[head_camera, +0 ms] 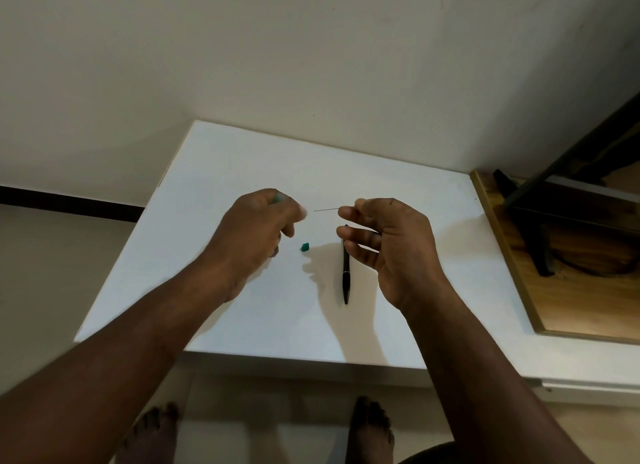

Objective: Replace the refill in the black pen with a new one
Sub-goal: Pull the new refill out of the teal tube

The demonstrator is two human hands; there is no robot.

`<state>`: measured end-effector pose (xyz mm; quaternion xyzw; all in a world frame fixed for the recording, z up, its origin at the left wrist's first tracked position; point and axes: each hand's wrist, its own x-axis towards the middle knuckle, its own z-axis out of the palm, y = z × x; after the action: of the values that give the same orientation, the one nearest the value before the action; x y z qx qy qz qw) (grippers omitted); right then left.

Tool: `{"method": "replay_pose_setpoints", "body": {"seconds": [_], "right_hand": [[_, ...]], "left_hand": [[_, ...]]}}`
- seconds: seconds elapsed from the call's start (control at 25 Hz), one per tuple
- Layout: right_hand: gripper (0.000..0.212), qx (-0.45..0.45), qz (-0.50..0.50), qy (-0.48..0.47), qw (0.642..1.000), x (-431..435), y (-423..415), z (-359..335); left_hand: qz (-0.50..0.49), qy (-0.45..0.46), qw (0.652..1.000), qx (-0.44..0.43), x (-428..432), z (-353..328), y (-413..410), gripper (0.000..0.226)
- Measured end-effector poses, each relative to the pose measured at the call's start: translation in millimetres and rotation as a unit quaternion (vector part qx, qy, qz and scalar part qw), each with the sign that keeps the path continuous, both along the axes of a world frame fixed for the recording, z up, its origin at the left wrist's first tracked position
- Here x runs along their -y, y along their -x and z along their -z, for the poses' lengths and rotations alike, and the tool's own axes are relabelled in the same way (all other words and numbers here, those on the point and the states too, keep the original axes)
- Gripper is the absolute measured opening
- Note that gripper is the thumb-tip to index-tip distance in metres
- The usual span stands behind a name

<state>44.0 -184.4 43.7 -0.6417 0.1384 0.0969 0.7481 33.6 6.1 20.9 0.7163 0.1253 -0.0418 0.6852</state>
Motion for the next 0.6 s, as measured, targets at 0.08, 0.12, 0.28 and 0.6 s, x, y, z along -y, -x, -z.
{"method": "replay_pose_setpoints", "body": {"seconds": [0.08,0.12,0.28,0.6], "right_hand": [[0.008,0.000,-0.003,0.008,1.000,-0.3,0.4,-0.5],[0.009,0.000,-0.005,0.012,1.000,-0.8,0.7,-0.7],[0.009,-0.002,-0.018,0.031,0.999,-2.6,1.7,-1.4],[0.038,-0.037,-0.004,0.031,0.999,-3.9,0.3,-2.8]], "left_hand": [[0.024,-0.012,1.000,-0.006,0.7,1.3,1.6,0.023],[0.030,-0.009,0.999,-0.007,1.4,1.8,1.7,0.023],[0.024,-0.027,0.999,0.005,3.6,4.5,1.7,0.019],[-0.008,0.022,1.000,-0.016,1.5,5.5,1.3,0.013]]}}
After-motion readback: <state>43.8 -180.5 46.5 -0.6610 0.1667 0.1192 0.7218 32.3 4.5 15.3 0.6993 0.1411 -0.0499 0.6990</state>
